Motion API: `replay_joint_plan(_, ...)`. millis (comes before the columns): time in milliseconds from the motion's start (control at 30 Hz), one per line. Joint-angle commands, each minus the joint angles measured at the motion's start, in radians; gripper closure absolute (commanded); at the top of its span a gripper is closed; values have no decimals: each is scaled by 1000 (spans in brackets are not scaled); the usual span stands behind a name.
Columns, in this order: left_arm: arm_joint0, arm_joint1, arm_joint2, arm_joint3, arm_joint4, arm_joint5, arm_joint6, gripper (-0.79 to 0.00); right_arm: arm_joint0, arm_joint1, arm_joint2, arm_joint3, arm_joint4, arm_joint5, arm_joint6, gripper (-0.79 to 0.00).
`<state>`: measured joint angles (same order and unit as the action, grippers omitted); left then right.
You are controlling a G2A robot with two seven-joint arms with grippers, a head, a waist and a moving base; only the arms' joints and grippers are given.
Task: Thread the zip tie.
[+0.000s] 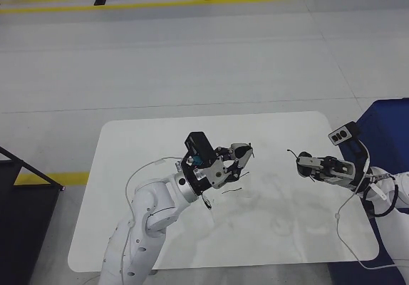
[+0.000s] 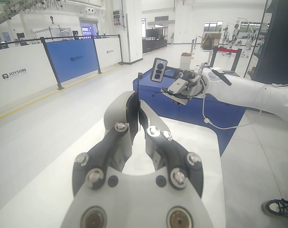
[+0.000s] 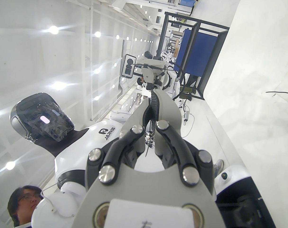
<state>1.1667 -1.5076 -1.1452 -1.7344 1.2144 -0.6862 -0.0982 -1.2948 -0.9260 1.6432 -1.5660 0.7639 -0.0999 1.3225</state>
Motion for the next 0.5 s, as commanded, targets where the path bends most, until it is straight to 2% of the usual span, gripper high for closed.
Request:
replay_joint_plan(0,0,0,0,0,0,0,0,0,0,0,0,0,0,0,0,0)
replay_joint_plan(133,1,0,2,-2,-3,2,2,0,-10,-3,-9,-9,26,14,-24,0)
replay_joint_plan(467,-42,-17,119,25,-110,80,29,0,-3,-9,-48,20,-15,-50,-62,0)
